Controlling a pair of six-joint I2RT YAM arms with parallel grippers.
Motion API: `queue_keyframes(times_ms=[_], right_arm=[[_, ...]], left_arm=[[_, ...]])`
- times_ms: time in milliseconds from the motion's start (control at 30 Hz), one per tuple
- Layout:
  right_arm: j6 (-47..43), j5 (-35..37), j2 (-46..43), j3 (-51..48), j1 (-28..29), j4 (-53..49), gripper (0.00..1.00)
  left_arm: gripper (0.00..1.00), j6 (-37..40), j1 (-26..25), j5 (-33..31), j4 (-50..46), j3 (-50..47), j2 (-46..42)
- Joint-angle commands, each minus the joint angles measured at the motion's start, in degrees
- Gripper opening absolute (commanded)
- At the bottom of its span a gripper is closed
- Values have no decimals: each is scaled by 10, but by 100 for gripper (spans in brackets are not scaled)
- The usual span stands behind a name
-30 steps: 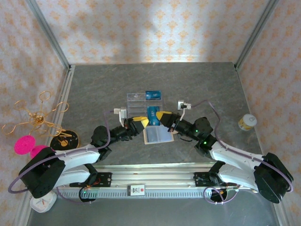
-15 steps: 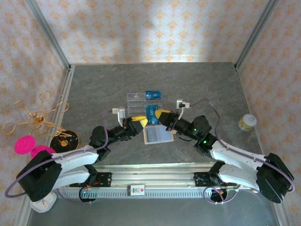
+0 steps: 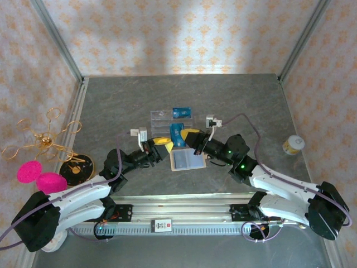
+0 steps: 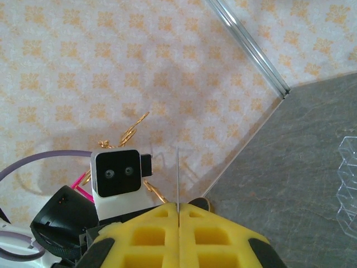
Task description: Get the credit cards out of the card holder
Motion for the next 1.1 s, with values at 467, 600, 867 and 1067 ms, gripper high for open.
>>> queue_keyframes(times_ms=[467, 600, 867, 1067], right_arm=[[35, 2, 64, 11, 5, 117, 0], [28, 7, 59, 11, 4, 92, 0], [-20, 104, -68, -11, -49, -117, 16], [-10, 70, -166, -70, -154, -189, 15]], left_arm=[[19, -44, -3, 28, 131, -13, 28], [1, -33, -2, 21, 105, -8, 23], [0, 85, -3, -3, -116, 83, 16], [0, 299, -1, -37, -393, 260, 88]])
